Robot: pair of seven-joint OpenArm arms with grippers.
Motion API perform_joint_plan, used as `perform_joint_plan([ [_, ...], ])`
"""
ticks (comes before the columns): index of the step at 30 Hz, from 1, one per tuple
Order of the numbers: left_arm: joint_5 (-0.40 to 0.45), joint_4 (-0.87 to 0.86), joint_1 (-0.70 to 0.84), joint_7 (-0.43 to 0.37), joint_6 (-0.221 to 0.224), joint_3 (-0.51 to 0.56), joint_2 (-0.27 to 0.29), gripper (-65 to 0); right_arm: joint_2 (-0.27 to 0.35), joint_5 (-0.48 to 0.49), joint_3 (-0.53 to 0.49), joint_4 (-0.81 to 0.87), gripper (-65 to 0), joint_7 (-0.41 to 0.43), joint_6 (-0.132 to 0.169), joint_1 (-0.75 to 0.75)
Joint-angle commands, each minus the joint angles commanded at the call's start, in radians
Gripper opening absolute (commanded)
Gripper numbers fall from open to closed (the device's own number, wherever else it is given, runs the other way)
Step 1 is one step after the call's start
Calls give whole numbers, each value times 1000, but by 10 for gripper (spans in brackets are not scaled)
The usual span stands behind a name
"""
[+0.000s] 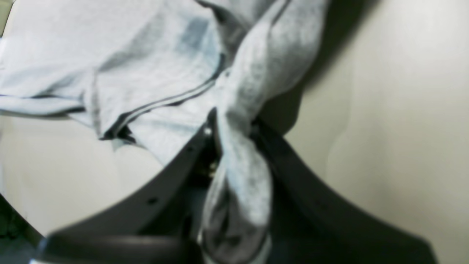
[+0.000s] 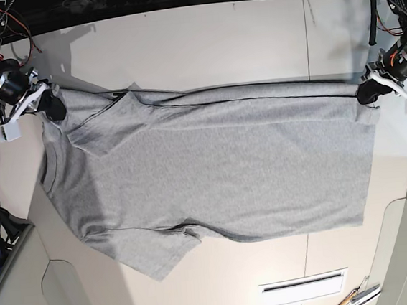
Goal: Fold the T-shirt properly
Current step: 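Drag the folded edge with both grippers and release it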
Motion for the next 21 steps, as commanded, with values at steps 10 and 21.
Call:
perform_joint_plan([
  [10, -4, 200, 224, 19, 0, -2, 2, -650, 13, 17, 79, 209, -650, -7, 0, -225],
  [21, -10, 275, 336, 19, 0, -2, 8, -650, 13, 50, 173, 216, -650, -26, -2, -301],
])
